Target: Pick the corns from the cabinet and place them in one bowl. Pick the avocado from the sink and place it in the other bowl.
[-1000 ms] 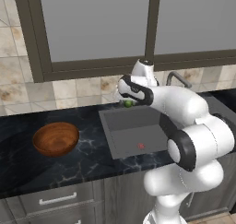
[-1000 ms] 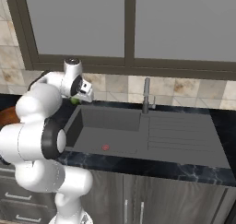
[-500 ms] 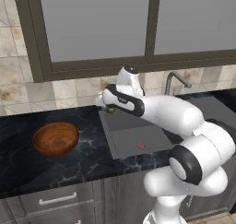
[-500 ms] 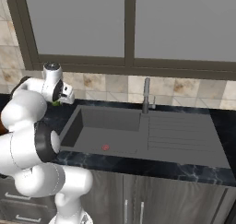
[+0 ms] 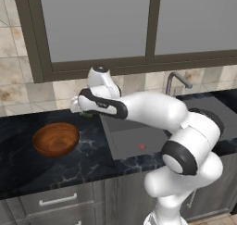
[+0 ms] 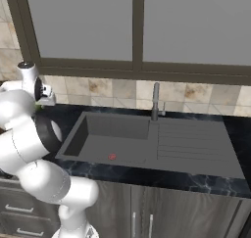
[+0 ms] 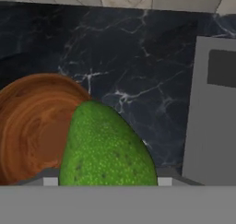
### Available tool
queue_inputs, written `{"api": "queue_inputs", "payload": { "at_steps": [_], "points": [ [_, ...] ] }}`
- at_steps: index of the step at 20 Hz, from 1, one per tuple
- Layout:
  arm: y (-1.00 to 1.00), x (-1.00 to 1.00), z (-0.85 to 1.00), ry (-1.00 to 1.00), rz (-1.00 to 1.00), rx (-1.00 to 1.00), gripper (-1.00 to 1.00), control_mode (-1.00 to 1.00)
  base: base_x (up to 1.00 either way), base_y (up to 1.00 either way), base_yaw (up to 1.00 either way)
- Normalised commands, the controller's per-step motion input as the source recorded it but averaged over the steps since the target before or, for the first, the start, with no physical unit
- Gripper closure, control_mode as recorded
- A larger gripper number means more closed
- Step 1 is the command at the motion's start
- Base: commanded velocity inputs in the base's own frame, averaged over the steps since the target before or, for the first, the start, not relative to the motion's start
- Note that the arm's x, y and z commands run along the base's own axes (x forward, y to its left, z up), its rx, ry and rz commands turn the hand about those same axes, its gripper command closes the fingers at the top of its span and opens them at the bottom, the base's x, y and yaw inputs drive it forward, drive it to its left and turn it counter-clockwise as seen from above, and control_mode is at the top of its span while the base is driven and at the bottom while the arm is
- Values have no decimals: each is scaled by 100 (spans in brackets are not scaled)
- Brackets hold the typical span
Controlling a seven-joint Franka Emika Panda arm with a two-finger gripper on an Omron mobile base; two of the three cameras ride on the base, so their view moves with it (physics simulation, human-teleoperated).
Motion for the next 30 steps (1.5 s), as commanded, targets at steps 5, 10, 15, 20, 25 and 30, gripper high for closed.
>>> {"api": "queue_inputs", "payload": {
  "at_steps": [5, 10, 15, 20, 25, 30],
  "points": [
    [77, -25, 5, 1, 5, -11, 100, -100, 0, 0, 0],
    [60, -3, -32, -2, 0, -1, 100, -100, 0, 0, 0],
    [33, -11, -49, -3, 0, 1, 100, -100, 0, 0, 0],
    [15, -17, -50, 0, 0, 0, 100, -100, 0, 0, 0],
    [-6, -2, -34, 0, 3, 2, 100, -100, 0, 0, 0],
    [-1, 0, -37, 0, 3, 3, 100, -100, 0, 0, 0]
  ]
}}
